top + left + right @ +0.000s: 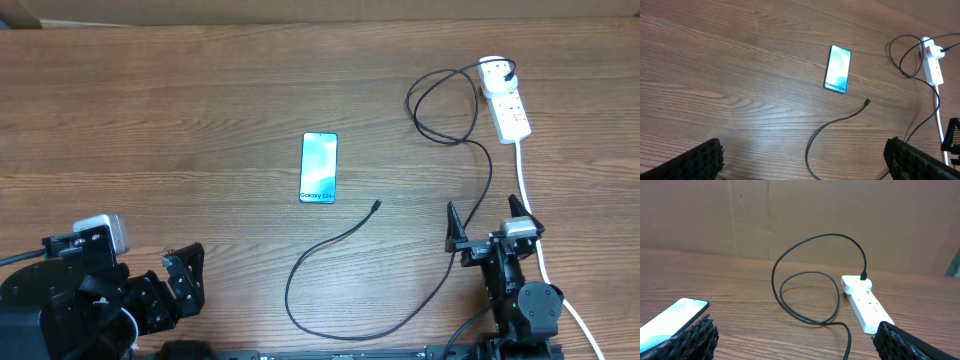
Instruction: Plug charger to phone and switch on socket
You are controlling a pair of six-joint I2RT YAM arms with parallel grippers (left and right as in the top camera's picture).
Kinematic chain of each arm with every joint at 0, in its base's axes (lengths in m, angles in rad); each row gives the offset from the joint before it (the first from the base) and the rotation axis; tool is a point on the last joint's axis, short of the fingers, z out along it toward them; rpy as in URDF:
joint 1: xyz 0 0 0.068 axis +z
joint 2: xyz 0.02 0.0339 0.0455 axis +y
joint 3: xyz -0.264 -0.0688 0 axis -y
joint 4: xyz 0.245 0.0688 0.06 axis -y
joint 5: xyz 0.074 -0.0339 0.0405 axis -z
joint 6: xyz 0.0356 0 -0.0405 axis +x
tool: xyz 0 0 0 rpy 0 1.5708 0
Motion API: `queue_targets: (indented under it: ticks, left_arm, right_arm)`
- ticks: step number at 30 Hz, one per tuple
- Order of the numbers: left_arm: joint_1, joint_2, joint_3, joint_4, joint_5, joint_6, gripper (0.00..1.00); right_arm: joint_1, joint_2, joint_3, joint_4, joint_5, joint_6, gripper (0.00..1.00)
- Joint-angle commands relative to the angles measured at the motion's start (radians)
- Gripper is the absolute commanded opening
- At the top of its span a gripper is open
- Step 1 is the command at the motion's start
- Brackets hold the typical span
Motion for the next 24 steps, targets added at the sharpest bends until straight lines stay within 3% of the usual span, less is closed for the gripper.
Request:
queue_targets:
  ticks: [1,13,19,24]
  left_arm:
    - [-0.002,0.005,0.014,0.001,-0.014,-0.015,1.0]
    - [-0.002,0.005,0.014,0.002,-0.007,-0.015,1.0]
    - [-0.002,0.024,0.015,0.093,0.261,0.066,1.0]
    - [-0.006,0.169,0.058,0.028,0.302,0.139,1.0]
  right_arm:
    - [0.006,-0.012,-0.01,0.007,0.013,-0.002,1.0]
    - [0.006,-0.012,-0.01,0.007,0.013,-0.002,1.0]
    - [0.006,-0.012,-0.01,0.007,0.013,-0.002,1.0]
    - [0.006,-0.012,-0.01,0.007,0.013,-0.002,1.0]
